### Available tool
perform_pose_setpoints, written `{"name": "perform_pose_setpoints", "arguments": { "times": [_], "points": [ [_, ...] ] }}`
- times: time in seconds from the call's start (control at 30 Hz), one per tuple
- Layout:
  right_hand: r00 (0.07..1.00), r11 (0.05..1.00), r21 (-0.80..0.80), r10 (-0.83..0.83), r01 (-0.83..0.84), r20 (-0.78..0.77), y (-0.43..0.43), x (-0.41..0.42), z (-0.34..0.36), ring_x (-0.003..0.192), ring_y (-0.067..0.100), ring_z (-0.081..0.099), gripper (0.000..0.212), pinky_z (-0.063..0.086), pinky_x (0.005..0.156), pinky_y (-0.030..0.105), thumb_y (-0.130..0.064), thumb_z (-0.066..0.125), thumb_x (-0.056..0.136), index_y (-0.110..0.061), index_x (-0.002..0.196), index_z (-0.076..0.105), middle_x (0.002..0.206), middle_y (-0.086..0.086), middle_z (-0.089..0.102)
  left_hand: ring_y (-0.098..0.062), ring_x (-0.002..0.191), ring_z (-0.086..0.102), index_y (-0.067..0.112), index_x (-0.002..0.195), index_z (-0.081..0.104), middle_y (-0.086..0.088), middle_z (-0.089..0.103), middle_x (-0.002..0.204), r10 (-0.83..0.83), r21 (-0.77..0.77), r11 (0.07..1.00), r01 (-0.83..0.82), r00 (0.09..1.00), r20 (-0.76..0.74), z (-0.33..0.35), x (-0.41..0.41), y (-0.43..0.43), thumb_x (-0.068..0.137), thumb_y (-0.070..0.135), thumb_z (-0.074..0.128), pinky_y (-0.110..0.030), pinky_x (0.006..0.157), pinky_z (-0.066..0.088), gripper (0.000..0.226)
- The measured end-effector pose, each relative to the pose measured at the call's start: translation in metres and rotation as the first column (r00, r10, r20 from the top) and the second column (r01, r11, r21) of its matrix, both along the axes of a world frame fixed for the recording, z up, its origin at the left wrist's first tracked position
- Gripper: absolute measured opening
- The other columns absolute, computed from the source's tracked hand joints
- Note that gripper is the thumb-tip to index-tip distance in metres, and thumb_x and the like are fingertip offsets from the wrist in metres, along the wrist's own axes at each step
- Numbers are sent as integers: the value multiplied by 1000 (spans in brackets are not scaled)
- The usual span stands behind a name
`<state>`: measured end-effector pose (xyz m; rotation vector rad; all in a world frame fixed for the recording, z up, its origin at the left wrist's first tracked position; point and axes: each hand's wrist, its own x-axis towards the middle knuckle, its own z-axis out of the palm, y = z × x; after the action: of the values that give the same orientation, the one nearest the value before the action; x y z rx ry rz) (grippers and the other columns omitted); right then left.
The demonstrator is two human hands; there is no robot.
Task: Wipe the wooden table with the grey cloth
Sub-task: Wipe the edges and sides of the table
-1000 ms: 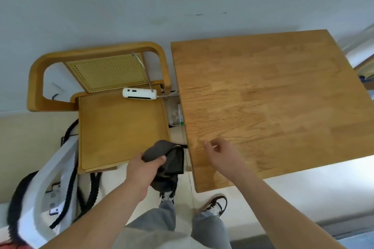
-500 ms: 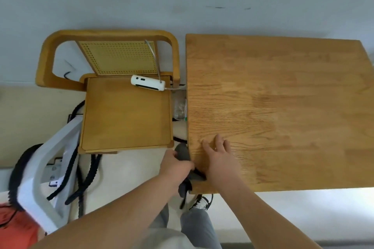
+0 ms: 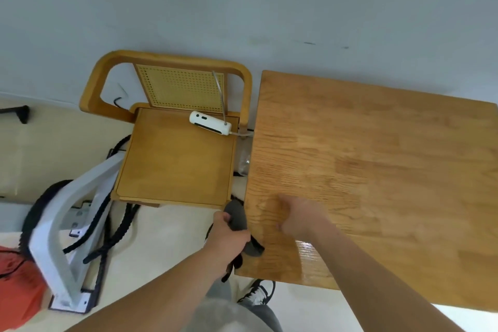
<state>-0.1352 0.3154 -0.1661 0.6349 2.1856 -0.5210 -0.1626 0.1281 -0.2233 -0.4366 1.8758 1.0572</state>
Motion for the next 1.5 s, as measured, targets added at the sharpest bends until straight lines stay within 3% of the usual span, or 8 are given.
{"name": "perform_pose_setpoints", "arguments": {
  "times": [0.3, 0.47, 0.57, 0.77, 0.97, 1.17, 1.33, 1.5],
  "points": [
    [960, 988, 69, -116, 138, -255, 43, -109, -10, 132, 28, 49, 72, 52, 99, 41, -37, 73, 90, -27, 153, 39, 150, 2, 43, -20, 113, 58, 40, 135, 45, 2, 51, 135, 24, 283, 959, 10, 993, -114, 2, -136, 72, 89, 8, 71, -28, 80, 53, 62],
    [978, 983, 180, 2, 36, -208, 69, -177, -20, 154, 28, 14, 91, 50, 105, 48, -29, 81, 86, -34, 157, 26, 168, 0, 9, -7, 90, 61, 34, 151, 28, 11, 54, 112, -150, 107, 982, 156, 987, -61, -9, -131, 63, 93, 20, 63, -27, 77, 55, 69],
    [988, 975, 222, 7, 27, -153, 77, -197, -29, 157, 29, -1, 112, 49, 108, 50, -29, 87, 79, -41, 160, 11, 171, -1, -5, -12, 91, 62, 20, 138, 47, 5, 62, 106, -275, 60, 960, 274, 961, 9, -20, -158, 76, 90, 17, 60, -25, 71, 51, 50],
    [993, 977, 201, -46, 68, -113, 86, -201, -40, 158, 27, -5, 122, 45, 113, 51, -32, 91, 73, -47, 160, 7, 172, -7, -9, -20, 108, 60, 31, 120, 46, 6, 61, 116, -343, 107, 928, 358, 929, -136, -6, -253, 137, 91, 16, 62, -39, 98, 53, 36],
    [995, 977, 206, -41, 58, -86, 81, -213, -39, 158, 36, -5, 118, 50, 107, 50, -17, 89, 77, -39, 161, 9, 172, 2, -11, -24, 86, 67, 15, 98, 66, -7, 70, 92, -408, -6, 905, 426, 863, -297, -3, -330, 184, 86, 23, 62, -39, 74, 59, 15],
    [996, 982, 181, -47, 62, -82, 84, -212, -42, 158, 33, -8, 117, 52, 105, 46, -22, 89, 77, -43, 159, 9, 171, -1, -14, -24, 130, 47, 25, 152, 40, 0, 46, 144, -289, 163, 912, 376, 873, -393, 3, -396, 233, 95, -2, 53, -31, 100, 46, 64],
    [995, 981, 181, -58, 73, -87, 85, -208, -42, 158, 28, -9, 120, 53, 104, 44, -26, 90, 75, -46, 159, 7, 171, -5, -15, -30, 129, 51, 28, 151, 43, -9, 47, 148, -498, -55, 818, 572, 658, -565, -21, -377, 239, 93, 2, 51, -42, 107, 47, 64],
    [981, 980, 168, -73, 104, -179, 86, -195, -45, 158, 20, -9, 122, 51, 105, 41, -30, 90, 74, -44, 160, 5, 171, -10, -14, -31, 106, 56, 32, 142, 49, -8, 42, 126, -581, -254, 769, 587, 476, -660, -23, -310, 202, 91, 21, 65, -36, 89, 51, 54]
  ]
}}
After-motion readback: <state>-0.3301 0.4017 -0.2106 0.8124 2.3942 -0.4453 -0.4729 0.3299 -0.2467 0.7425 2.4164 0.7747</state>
